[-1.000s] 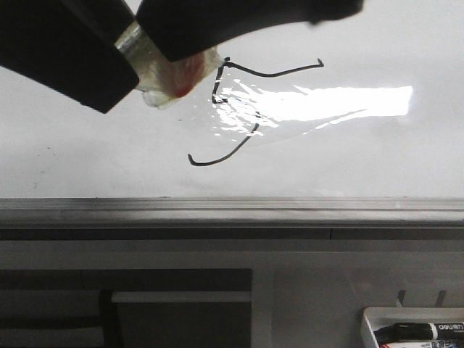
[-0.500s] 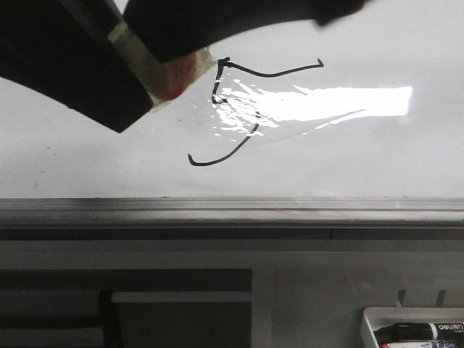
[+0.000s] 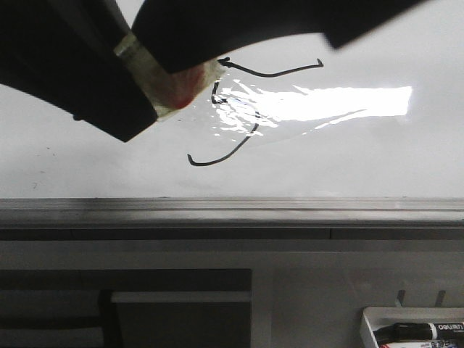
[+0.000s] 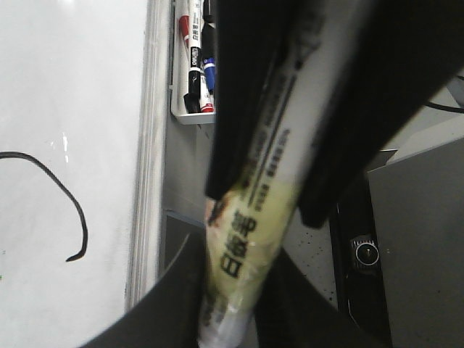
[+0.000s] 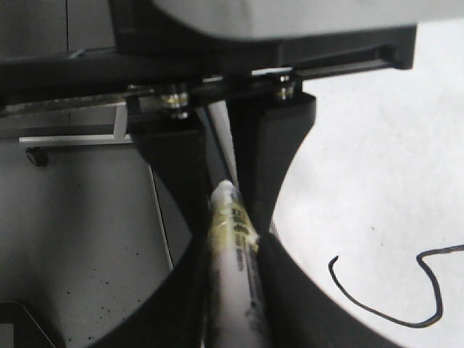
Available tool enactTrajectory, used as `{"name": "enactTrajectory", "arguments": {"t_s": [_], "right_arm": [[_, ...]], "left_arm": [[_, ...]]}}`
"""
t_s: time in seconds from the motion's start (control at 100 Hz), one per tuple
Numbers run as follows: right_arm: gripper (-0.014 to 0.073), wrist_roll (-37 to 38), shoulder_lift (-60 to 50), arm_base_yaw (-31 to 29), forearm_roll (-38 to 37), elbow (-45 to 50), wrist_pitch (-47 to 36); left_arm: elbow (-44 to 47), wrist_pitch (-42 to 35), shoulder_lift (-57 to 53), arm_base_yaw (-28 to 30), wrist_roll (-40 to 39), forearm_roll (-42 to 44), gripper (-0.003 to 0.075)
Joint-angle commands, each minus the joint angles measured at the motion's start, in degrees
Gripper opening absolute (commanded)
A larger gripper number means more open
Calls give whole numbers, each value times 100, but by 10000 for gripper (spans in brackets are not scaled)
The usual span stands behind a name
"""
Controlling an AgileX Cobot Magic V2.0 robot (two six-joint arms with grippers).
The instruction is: Write number 5 on whiteboard
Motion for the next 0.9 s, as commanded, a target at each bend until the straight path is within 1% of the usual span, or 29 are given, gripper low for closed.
{"name": "enactTrajectory", "arguments": {"t_s": [0.0,0.09,0.14,0.19,0.29,0.39,0.5,0.6,0.67,0.74,0.81,0.88,0.89], "right_arm": [[211,-74,-107,0,-80,-172,-185],[374,-74,-107,-83,-91,-172,-221],[432,-74,-107,-152,-106,-172,-234],[465,-74,-120,-204,-155,-182,-234],[474,-74,-228,-320,-354,-249,-234],[474,-64,-420,-466,-391,-348,-264],[474,-6,-676,-661,-391,-397,-244],[470,225,-903,-910,-380,-397,-186],[445,430,-1038,-1073,-380,-397,-148],[388,494,-1156,-1201,-380,-358,-149],[297,507,-1264,-1264,-380,-307,-136],[169,531,-1354,-1287,-338,-272,-53],[141,552,-1371,-1287,-338,-272,-40]], "left_arm": [[-146,-500,-66,25,-359,-236,-20],[-146,-582,-66,25,-359,-298,-20],[-146,-638,-66,25,-359,-353,-20],[-146,-658,-66,25,-359,-385,-20],[-146,-666,-66,25,-465,-412,-20],[-146,-681,-66,62,-653,-412,-20],[-46,-958,-66,255,-1064,-464,-20],[163,-1238,-66,491,-1258,-737,-20],[366,-1393,-66,642,-1258,-1027,-20],[562,-1573,-53,737,-1258,-1346,-20],[770,-1943,-53,753,-1258,-1700,-20],[978,-2449,-53,753,-1270,-2172,-20],[1001,-2567,-53,753,-1270,-2225,-20]]}}
